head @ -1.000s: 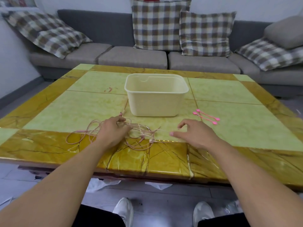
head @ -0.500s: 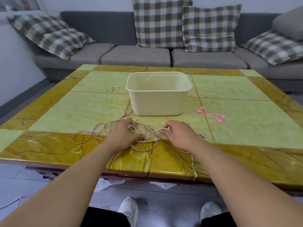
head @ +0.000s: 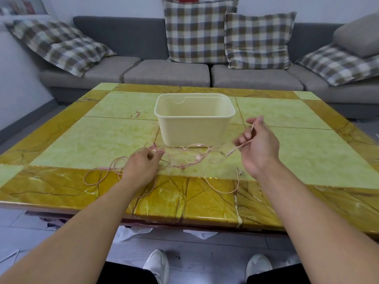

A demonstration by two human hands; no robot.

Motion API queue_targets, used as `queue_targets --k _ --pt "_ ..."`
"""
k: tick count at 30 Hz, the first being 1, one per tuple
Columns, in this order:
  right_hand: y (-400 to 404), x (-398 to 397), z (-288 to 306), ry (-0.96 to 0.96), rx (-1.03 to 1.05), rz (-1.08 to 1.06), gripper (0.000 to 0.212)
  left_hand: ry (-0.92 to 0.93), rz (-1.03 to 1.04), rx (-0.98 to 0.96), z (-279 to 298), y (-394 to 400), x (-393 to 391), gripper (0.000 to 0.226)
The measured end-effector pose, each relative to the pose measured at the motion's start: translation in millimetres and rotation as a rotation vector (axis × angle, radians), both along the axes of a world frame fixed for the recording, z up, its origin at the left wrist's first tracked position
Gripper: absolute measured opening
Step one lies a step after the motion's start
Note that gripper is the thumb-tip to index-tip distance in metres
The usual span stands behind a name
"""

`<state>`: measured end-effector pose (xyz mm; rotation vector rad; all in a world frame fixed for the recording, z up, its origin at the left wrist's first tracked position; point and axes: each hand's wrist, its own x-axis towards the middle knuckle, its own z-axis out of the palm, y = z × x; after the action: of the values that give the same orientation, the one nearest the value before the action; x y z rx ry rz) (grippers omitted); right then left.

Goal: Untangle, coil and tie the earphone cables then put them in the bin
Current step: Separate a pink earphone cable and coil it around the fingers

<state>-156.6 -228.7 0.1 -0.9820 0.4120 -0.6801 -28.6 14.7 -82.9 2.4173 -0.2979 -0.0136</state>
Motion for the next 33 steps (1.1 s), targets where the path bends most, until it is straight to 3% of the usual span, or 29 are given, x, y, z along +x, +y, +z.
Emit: queue_targets --k 3,5,11,15,19,24,27,29,30,33 --pt "-25.3 -8.8 -12.5 0.302 -0.634 -0.131 0.037 -0.05 0.101 0.123 -1.2 4.9 5.4 0.039" --pt "-38.0 -15.9 -19.0 0.523 -0.976 -0.057 0.036 -0.021 0.17 0.202 -2.9 8.3 8.6 0.039" --pt "-53.3 -25.8 -32.7 1.137 -1.415 0.276 0.045 0.024 0.273 0.212 -3.9 18.6 10.8 0.053" --pt "-44.4 -25.1 -39.6 1.109 -1.45 0.427 0.053 -0.012 0.208 0.11 -2.6 15.1 10.2 0.04" --pt "-16.1 -14.0 -42.8 1.022 -1.694 0.459 0.05 -0.1 0.122 0.033 -2.4 9.2 8.3 0.022" --pt "4.2 -3.1 -50.7 0.945 -1.703 0.426 0.018 -0.287 0.157 -0.141 10.5 -0.2 -2.8 0.035" --pt "7.3 -1.7 -46.4 0.862 -1.655 0.385 0.011 -0.366 0.29 -0.316 27.1 -7.8 -14.0 0.043" --pt "11.8 -3.2 -34.2 0.675 -1.417 0.331 0.012 -0.486 0.252 -0.319 35.6 -13.1 -19.3 0.033" --pt "15.5 -5.2 -26.1 0.573 -1.246 0.304 0.013 -0.479 0.139 -0.309 37.9 -16.4 -22.0 0.028" --pt "26.5 -9.4 -8.5 0.274 -0.733 0.334 0.015 -0.181 -0.32 -0.179 35.1 -30.4 -37.7 0.028"
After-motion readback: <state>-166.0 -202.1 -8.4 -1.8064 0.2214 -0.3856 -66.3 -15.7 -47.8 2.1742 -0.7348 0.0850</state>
